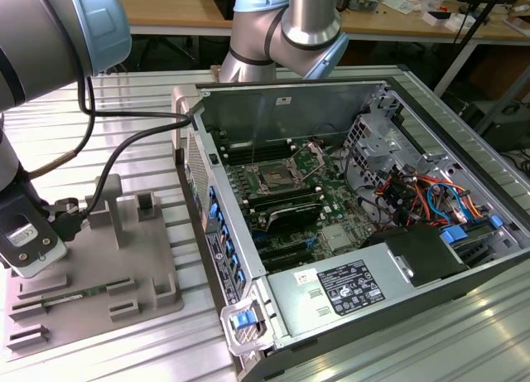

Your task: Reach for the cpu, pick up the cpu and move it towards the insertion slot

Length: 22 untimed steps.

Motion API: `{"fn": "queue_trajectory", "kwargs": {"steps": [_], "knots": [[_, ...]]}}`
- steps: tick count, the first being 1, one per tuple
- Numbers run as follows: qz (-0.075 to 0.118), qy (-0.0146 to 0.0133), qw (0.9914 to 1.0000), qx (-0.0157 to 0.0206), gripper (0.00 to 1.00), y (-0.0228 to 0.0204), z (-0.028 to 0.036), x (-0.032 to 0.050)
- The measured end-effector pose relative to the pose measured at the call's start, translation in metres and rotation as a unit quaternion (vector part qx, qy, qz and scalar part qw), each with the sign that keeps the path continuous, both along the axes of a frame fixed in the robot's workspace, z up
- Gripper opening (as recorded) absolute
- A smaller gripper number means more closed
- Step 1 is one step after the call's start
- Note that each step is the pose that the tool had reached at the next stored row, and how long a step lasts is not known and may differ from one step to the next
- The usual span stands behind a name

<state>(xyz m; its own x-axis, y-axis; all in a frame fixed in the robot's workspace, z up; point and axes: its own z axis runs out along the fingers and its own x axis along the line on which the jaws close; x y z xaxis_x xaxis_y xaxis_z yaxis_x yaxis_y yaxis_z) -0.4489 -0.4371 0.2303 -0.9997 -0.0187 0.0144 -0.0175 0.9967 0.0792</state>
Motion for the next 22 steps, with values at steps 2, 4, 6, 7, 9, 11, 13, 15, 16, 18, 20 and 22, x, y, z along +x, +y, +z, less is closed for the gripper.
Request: {"fn": "queue_trajectory", "kwargs": {"steps": [2, 4, 6, 7, 9, 11, 13, 15, 16, 18, 20, 22], "knots": [[0.000, 0.0000, 1.00000, 0.0000, 0.55, 0.0000, 0.0008, 0.0000], [0.000, 0.0000, 1.00000, 0.0000, 0.55, 0.0000, 0.0011, 0.0000], [0.000, 0.0000, 1.00000, 0.0000, 0.55, 0.0000, 0.0014, 0.0000], [0.000, 0.0000, 1.00000, 0.0000, 0.55, 0.0000, 0.0016, 0.0000], [0.000, 0.0000, 1.00000, 0.0000, 0.55, 0.0000, 0.0018, 0.0000], [0.000, 0.0000, 1.00000, 0.0000, 0.55, 0.0000, 0.0022, 0.0000], [0.000, 0.0000, 1.00000, 0.0000, 0.55, 0.0000, 0.0026, 0.0000], [0.000, 0.0000, 1.00000, 0.0000, 0.55, 0.0000, 0.0028, 0.0000], [0.000, 0.0000, 1.00000, 0.0000, 0.55, 0.0000, 0.0031, 0.0000], [0.000, 0.0000, 1.00000, 0.0000, 0.55, 0.0000, 0.0043, 0.0000], [0.000, 0.0000, 1.00000, 0.0000, 0.55, 0.0000, 0.0056, 0.0000], [0.000, 0.0000, 1.00000, 0.0000, 0.55, 0.0000, 0.0060, 0.0000]]}}
